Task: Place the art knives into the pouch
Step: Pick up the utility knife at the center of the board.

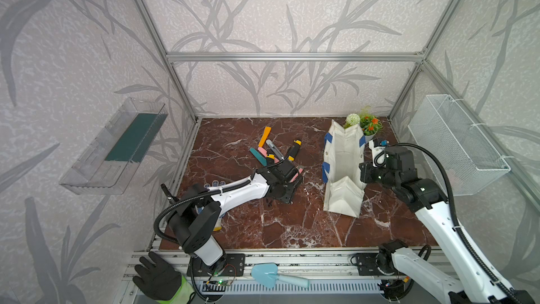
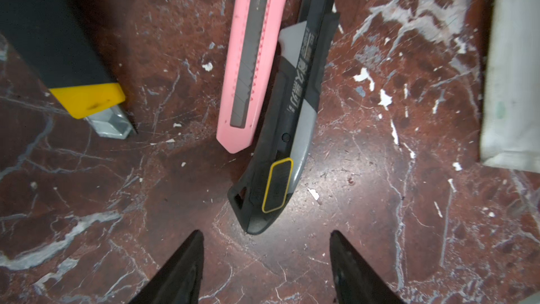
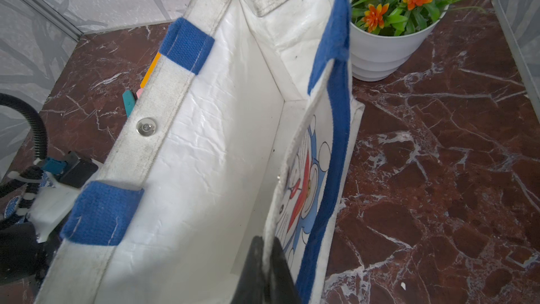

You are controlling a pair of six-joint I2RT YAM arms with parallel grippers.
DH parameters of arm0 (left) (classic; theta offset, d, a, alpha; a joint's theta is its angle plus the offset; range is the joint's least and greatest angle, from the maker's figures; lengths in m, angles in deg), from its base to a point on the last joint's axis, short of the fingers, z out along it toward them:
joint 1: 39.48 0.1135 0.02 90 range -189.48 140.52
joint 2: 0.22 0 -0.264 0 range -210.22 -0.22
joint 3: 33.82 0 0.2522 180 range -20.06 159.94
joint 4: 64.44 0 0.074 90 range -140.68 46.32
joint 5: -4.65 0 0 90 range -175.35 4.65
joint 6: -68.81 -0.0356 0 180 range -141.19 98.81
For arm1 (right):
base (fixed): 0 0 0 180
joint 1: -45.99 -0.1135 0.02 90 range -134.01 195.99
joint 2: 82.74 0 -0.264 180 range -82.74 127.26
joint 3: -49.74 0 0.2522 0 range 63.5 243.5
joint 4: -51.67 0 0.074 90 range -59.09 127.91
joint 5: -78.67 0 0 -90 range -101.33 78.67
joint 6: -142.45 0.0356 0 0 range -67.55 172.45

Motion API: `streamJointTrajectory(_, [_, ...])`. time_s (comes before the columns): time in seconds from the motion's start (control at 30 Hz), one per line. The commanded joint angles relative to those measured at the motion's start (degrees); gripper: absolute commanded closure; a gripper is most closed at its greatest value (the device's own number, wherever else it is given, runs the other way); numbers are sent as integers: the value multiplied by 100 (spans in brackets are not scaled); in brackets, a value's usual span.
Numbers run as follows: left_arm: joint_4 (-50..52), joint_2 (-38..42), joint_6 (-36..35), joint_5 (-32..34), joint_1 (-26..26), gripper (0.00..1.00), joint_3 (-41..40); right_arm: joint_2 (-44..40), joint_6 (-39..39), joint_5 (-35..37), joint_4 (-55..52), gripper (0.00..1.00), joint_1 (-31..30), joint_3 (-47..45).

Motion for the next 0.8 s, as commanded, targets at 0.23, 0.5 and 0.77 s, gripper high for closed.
streamJointTrajectory(0.23, [79, -506, -60, 458, -93, 37, 272, -133, -19, -69, 187, 100, 27, -69])
streamJointTrajectory(0.5, [49, -800, -35, 535, -108, 44, 366, -156, -28, -33, 176, 100, 36, -82])
streamJointTrajectory(0.77, [57, -1165, 2, 622, -253, 53, 552, -300, 35, 56, 204, 100, 58, -193])
